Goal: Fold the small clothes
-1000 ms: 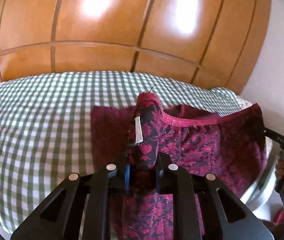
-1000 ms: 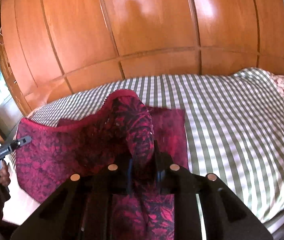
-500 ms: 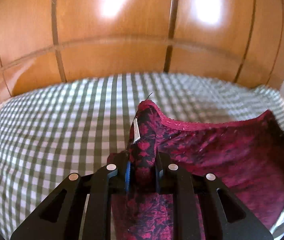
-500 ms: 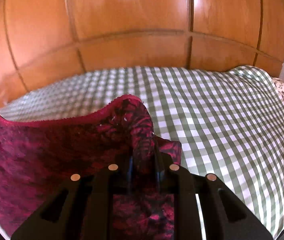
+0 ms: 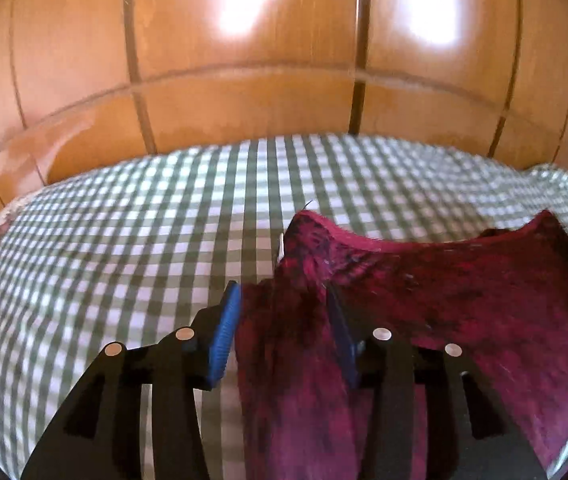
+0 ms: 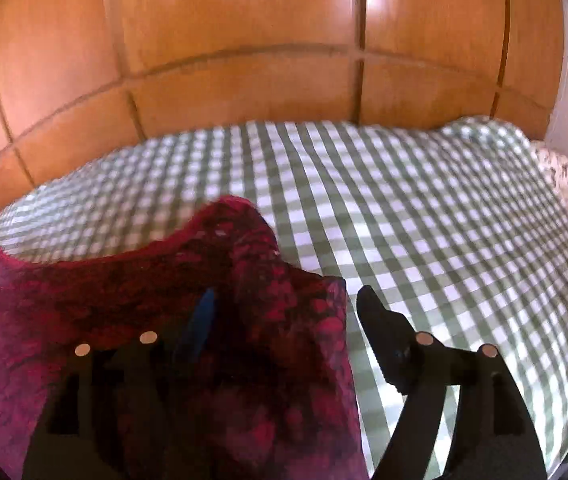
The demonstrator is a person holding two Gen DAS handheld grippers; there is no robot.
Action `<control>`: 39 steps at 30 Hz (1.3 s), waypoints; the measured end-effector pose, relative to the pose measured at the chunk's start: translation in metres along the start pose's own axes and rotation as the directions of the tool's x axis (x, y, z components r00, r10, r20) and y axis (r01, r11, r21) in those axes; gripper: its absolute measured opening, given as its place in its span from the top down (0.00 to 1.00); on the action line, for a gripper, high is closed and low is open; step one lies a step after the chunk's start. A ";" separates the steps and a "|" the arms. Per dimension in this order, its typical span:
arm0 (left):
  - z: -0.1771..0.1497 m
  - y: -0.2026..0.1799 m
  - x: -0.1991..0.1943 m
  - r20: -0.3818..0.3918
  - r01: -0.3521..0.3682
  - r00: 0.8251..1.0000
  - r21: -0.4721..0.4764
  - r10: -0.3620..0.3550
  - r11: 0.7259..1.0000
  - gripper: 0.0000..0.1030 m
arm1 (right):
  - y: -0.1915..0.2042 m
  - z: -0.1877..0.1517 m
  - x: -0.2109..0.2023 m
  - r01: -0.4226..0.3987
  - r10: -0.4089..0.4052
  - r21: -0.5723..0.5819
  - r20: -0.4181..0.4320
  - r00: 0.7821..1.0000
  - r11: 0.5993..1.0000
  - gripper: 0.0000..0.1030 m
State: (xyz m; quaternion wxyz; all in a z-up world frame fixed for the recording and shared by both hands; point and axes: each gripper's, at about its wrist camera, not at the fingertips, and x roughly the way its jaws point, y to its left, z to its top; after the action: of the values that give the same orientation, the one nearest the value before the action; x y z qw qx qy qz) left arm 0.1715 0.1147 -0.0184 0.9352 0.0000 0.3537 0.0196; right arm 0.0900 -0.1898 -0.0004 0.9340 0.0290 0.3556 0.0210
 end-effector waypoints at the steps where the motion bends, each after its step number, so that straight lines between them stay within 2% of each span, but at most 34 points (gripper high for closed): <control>1: -0.006 -0.002 -0.013 0.019 0.008 1.000 0.003 -0.008 1.000 0.58 | 0.004 -0.003 -0.008 -0.014 0.014 -0.013 0.013 1.000 1.000 0.29; 3: -0.020 -0.012 -0.037 0.052 0.034 0.998 0.017 -0.035 0.999 0.57 | 0.019 -0.013 -0.029 -0.085 0.086 -0.044 0.028 0.996 0.995 0.27; 5: -0.030 -0.022 -0.047 0.063 0.072 0.995 0.041 -0.074 0.997 0.42 | 0.038 -0.026 -0.043 -0.179 0.181 -0.079 0.015 0.983 0.981 0.23; 6: -0.039 -0.031 -0.053 0.068 0.086 0.994 0.066 -0.091 0.994 0.41 | 0.046 -0.033 -0.048 -0.212 0.213 -0.098 0.005 0.977 0.972 0.23; 8: -0.052 -0.041 -0.052 0.048 0.082 0.995 0.103 -0.087 0.991 0.40 | 0.063 -0.051 -0.057 -0.272 0.271 -0.133 -0.027 0.962 0.953 0.23; 10: -0.066 -0.042 -0.039 -0.012 0.071 0.997 0.084 -0.070 0.994 0.38 | 0.073 -0.070 -0.058 -0.310 0.301 -0.152 -0.076 0.950 0.939 0.23; 12: -0.074 -0.036 -0.025 -0.043 0.088 0.995 0.044 -0.086 0.995 0.35 | 0.077 -0.094 -0.052 -0.278 0.260 -0.207 -0.113 0.959 0.938 0.23; 15: -0.072 -0.039 -0.021 -0.045 0.073 0.996 0.042 -0.071 0.996 0.35 | 0.075 -0.108 -0.049 -0.279 0.267 -0.247 -0.079 0.960 0.928 0.22; 19: -0.064 -0.042 -0.038 -0.031 0.059 0.998 0.011 -0.058 0.998 0.35 | 0.064 -0.100 -0.057 -0.310 0.299 -0.184 -0.087 0.950 0.933 0.22; 22: -0.067 -0.045 -0.056 -0.004 0.088 0.996 0.022 -0.088 0.996 0.25 | 0.051 -0.096 -0.067 -0.295 0.289 -0.160 -0.059 0.955 0.942 0.21; 24: -0.074 -0.052 -0.064 0.003 0.104 0.995 0.046 -0.104 0.994 0.25 | 0.036 -0.096 -0.072 -0.275 0.272 -0.128 -0.039 0.961 0.953 0.19; 27: -0.089 -0.062 -0.066 -0.008 0.104 0.995 0.085 -0.103 0.991 0.15 | 0.009 -0.099 -0.071 -0.244 0.241 -0.056 -0.049 0.969 0.968 0.18; 30: -0.099 -0.058 -0.052 -0.053 0.092 0.995 0.057 -0.089 0.994 0.11 | -0.009 -0.113 -0.059 -0.228 0.224 -0.024 -0.099 0.970 0.973 0.18; 34: -0.096 -0.052 -0.058 -0.039 0.105 0.994 0.037 -0.104 0.994 0.10 | -0.010 -0.120 -0.057 -0.230 0.226 -0.035 -0.083 0.971 0.973 0.18; 39: -0.085 -0.018 -0.086 0.052 0.067 0.997 -0.042 -0.065 0.997 0.10 | -0.002 -0.117 -0.056 -0.221 0.218 -0.029 -0.089 0.972 0.975 0.15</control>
State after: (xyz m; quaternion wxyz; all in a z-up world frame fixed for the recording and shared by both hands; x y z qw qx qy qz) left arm 0.0513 0.0927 -0.0257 0.9437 -0.0315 0.3293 -0.0038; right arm -0.0296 -0.1905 -0.0501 0.9103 0.0492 0.3893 0.1320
